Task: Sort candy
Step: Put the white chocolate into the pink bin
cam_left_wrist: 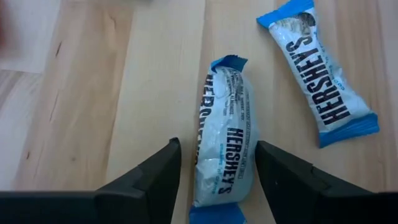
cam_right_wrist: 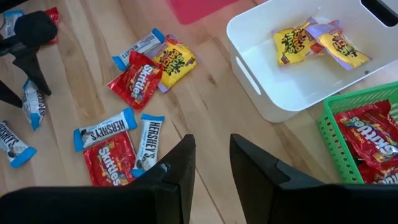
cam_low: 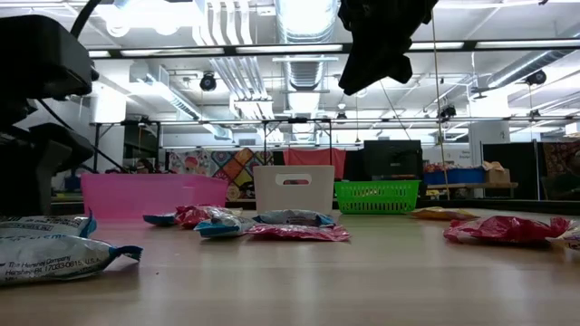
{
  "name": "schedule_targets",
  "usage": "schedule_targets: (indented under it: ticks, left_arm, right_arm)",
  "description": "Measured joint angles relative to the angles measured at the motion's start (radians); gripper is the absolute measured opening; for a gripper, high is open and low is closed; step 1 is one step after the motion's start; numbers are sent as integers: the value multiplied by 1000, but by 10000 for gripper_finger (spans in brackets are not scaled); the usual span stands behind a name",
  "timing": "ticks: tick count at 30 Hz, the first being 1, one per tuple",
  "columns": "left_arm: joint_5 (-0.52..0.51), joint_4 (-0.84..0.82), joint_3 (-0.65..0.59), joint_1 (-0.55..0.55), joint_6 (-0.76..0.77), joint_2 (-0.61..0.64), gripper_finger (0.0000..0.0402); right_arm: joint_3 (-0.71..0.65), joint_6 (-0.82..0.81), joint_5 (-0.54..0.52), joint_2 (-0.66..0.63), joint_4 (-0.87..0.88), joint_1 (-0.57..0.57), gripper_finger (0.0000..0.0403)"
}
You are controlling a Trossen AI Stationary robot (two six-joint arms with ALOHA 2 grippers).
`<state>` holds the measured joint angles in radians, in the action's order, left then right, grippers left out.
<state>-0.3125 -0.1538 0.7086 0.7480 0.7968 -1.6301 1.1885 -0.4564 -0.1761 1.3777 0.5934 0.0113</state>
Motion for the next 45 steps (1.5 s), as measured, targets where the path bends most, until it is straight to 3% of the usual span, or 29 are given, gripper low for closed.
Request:
schedule_targets:
  ticks: [6,16,22,26,29,34,37,41,45]
  left_arm:
    - [9,-30,0,1,-17,20,144]
    - [15,-81,0,1,-25,45,15]
    - [-4,-92,0,0,-26,107,21]
    - [-87,-164,0,-9,-19,208,19]
    - [-195,-305,0,-50,50,306,19]
    - [-383,-606,0,-221,226,479,19]
    - [-403,-707,0,-396,224,556,19]
    - [-388,-732,0,-692,68,605,19]
    - [-284,-672,-2,-1006,-183,596,19]
  right_arm:
    - [0,0,0,0,0,0,93]
    - [-25,-1,0,0,-1,0,93]
    - [-31,0,0,0,-3,0,93]
    - [-31,-1,0,0,-3,0,93]
    - [-31,0,0,0,-5,0,93]
    - [-31,0,-1,0,-8,0,93]
    - [-31,-1,-8,0,-8,0,93]
    - [-31,-1,-9,0,-8,0,93]
    - [-31,-1,-9,0,-8,0,93]
